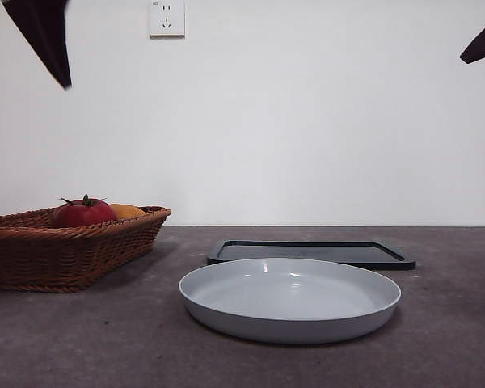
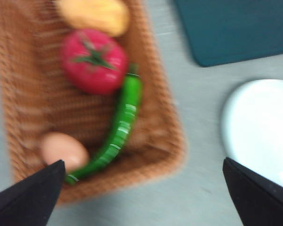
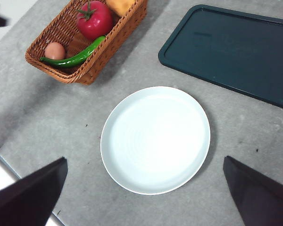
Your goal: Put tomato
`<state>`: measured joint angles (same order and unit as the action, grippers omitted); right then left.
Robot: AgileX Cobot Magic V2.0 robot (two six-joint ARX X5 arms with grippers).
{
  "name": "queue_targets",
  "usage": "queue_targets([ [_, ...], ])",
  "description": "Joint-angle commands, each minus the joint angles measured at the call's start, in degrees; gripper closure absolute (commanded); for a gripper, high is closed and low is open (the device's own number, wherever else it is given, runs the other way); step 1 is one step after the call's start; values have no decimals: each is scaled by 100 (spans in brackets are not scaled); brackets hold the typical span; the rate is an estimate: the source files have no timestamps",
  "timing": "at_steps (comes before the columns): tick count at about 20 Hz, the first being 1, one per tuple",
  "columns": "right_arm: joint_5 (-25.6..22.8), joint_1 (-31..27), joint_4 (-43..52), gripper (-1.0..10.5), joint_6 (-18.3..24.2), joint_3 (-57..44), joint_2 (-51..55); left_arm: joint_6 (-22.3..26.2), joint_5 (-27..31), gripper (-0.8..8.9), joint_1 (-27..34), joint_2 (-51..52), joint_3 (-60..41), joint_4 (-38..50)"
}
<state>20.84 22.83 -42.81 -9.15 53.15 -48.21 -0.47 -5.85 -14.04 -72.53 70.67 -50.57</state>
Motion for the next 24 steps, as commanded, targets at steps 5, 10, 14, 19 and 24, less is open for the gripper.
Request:
queue_targets([
  [5, 15, 31, 28, 398, 11, 90, -39, 345, 55, 117, 39, -1692, 964, 664],
  [10, 20, 31, 20, 398, -94, 90, -39, 398, 55, 120, 212, -2686, 1482, 907],
  [14, 28, 31, 17, 398, -94, 90, -39, 407, 55, 126, 332, -3097, 1521, 1338],
  [19, 103, 31, 15, 398, -96, 90, -39, 404, 55, 126, 354, -3504, 1521, 1598],
  [24, 186, 31, -11, 398, -111, 90, -39, 407, 55, 126, 409, -3729, 1521, 1742],
])
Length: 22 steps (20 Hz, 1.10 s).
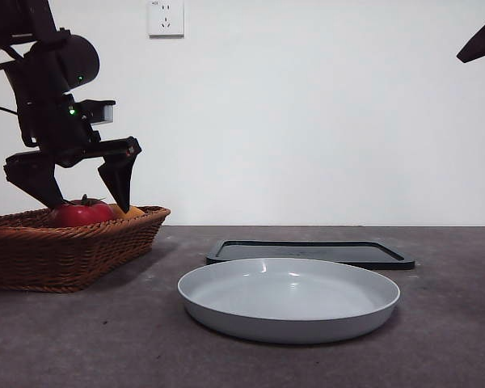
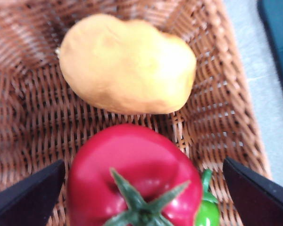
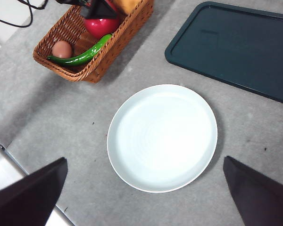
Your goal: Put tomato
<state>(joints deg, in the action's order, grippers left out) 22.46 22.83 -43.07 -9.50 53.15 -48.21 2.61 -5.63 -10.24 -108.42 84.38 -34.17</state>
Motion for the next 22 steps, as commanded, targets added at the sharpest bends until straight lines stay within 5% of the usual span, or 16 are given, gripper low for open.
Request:
queue_targets([
  [1, 24, 31, 7, 398, -76, 90, -39, 94, 33, 126, 55, -162, 151, 116],
  [11, 20, 31, -2, 398, -74, 90, -39, 83, 26, 143, 120, -396, 151, 31],
  [16, 15, 31, 7, 398, -72, 90, -39, 83, 28, 482, 129, -404, 151, -11],
  [22, 2, 28, 76, 398, -72, 90, -39, -35, 11, 480, 120, -396, 857, -1279],
])
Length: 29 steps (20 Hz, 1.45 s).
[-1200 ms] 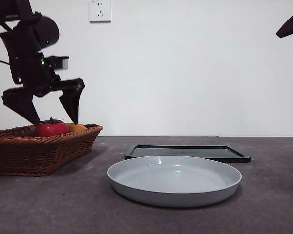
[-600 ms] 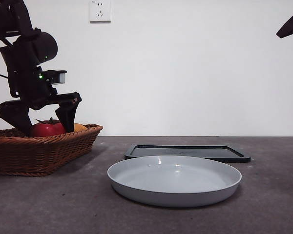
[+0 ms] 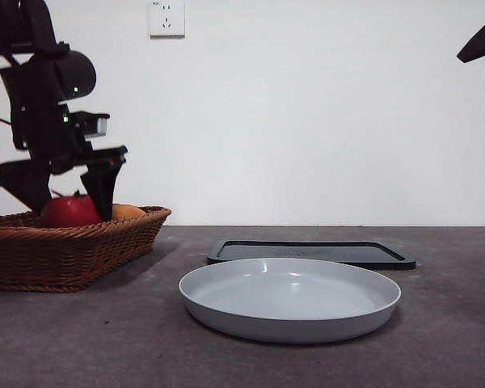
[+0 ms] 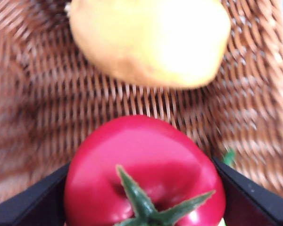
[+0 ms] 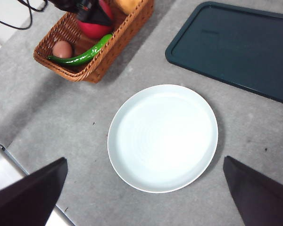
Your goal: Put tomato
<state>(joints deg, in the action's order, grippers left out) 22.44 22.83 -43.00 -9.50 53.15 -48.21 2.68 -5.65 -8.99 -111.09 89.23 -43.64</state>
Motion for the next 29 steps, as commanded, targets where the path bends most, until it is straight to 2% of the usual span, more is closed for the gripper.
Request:
queue_targets([
  [1, 4, 31, 72, 398, -72, 90, -39, -111, -81, 480, -28, -114, 551, -654],
  [3, 4, 28, 72, 398, -72, 90, -39, -120, -369, 482, -144, 37, 743, -1152],
  [6, 2, 31, 72, 398, -72, 90, -39, -236, -372, 484, -485, 511, 748, -1377],
  [10, -9, 28, 72, 398, -72, 90, -39, -400, -380, 484, -1259, 1189, 748, -1460],
  [13, -39, 31, 72, 398, -74, 90, -39, -470, -380, 483, -1976, 1331, 748, -1580],
  [19, -39, 28, 72, 398, -76, 90, -39, -468, -380, 483, -3042, 817, 745, -1512],
  [29, -39, 28, 70, 398, -74, 90, -39, -376, -380, 483, -3707, -247, 745, -791],
])
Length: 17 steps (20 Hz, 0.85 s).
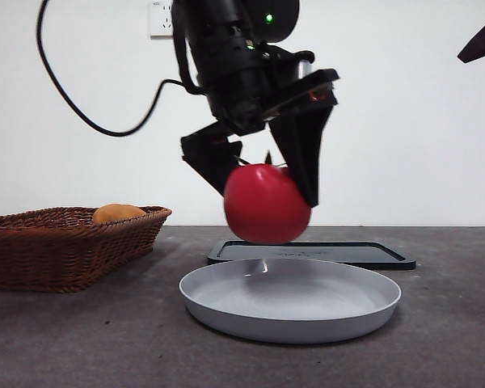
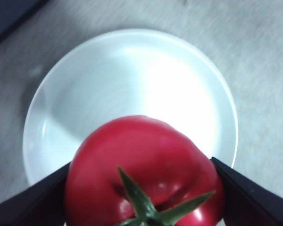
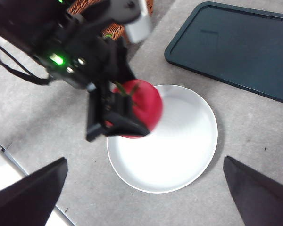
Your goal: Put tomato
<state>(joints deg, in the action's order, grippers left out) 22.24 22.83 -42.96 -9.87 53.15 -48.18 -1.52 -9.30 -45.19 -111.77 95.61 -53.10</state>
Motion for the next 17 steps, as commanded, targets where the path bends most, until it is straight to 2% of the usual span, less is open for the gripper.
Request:
queue_targets([
  [1, -20, 31, 66, 398, -39, 90, -42, 44, -15, 483, -98, -225, 107, 227],
  [9, -24, 28, 72, 398, -37, 90, -42, 68, -11, 483, -129, -824, 107, 409],
  [17, -24, 28, 72, 398, 4, 90, -42, 109, -11, 471, -129, -863, 107, 476],
])
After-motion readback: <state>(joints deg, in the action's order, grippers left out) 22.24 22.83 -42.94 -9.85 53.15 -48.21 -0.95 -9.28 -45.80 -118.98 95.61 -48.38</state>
